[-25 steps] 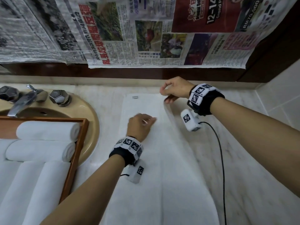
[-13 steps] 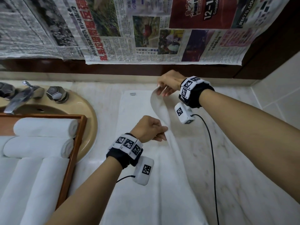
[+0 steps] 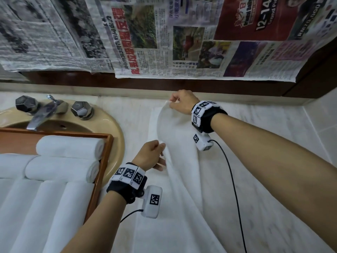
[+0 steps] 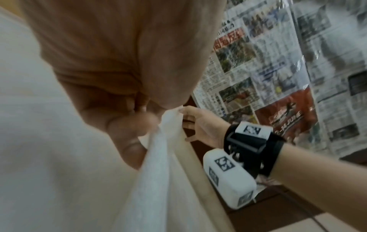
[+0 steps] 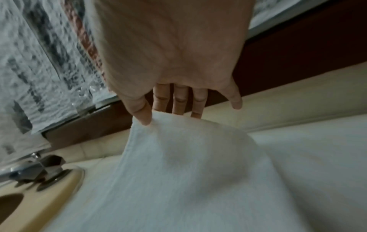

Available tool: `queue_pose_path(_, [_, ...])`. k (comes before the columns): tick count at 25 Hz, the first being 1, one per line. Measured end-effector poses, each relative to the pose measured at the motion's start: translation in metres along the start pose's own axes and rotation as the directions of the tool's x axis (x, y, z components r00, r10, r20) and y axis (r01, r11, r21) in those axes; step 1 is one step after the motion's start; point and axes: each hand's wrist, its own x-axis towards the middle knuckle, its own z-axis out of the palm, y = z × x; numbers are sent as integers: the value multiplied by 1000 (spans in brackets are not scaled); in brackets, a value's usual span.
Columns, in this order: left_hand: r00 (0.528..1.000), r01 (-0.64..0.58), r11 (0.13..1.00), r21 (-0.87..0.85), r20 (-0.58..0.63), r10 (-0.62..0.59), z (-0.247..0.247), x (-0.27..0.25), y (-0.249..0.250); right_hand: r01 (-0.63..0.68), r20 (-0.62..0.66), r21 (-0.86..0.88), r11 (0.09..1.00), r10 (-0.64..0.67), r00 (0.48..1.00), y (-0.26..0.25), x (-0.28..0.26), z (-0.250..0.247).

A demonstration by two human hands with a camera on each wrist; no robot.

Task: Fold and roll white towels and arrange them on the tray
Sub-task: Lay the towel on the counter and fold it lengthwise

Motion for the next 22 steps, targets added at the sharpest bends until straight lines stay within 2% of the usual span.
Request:
queue_pose_path(2, [996,31,994,103,-81,-23,-5,9,-15,-32,22,-31,999,33,999,-2,12,20])
queue_pose_path(5, [968,95,979,183,-246,-48,-8,19,-33,5,15,-76,997,-4,1000,-3,24,41])
queue_pose_path(8, [931,126,957,260,-364,-23,-6,26,-41,30,82,-174,984,-16,997,4,31,58])
queue_pose_path(11, [893,138,946,292,-449,9,-4,31,-33,8,84,-137,991,3,996,8,40,64])
queue_pose_path(14, [873,143,949,280,-487,12,-6,41,-25,8,77,-131,991,2,997,9,47,63])
queue_pose_path(19, [882,154,949,275,-470,-7,-11,49,-28,90,88,-317,944,-65,994,0,48,58])
queue_pose_path(22, [879,165,946,280,-476,-12,-12,49,-34,117,84,-363,924,-93,992,-3,52,59])
